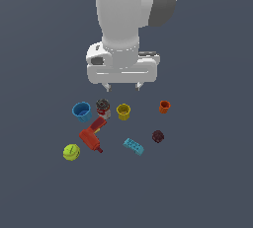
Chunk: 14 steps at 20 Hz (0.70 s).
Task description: Pick up a designated object from a clutter of objects.
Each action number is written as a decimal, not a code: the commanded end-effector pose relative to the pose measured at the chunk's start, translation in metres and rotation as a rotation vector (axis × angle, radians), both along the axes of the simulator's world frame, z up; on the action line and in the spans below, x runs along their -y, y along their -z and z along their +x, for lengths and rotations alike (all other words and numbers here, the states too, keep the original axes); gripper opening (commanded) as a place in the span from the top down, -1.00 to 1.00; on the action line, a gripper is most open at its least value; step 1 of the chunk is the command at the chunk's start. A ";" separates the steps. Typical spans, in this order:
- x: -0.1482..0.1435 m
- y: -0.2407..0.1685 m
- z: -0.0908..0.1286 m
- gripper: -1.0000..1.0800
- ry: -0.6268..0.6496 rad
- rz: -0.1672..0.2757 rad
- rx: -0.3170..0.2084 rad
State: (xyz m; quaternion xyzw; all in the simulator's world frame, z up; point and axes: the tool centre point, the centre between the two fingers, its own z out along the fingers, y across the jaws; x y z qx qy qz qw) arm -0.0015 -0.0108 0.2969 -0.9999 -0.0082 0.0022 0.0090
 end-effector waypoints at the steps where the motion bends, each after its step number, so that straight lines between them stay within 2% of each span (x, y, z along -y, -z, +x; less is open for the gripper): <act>1: 0.000 0.009 -0.001 -0.92 -0.021 -0.001 0.000; 7: 0.002 0.042 -0.005 -0.92 -0.105 -0.006 0.002; 14: 0.004 0.100 -0.020 -0.92 -0.263 -0.012 0.004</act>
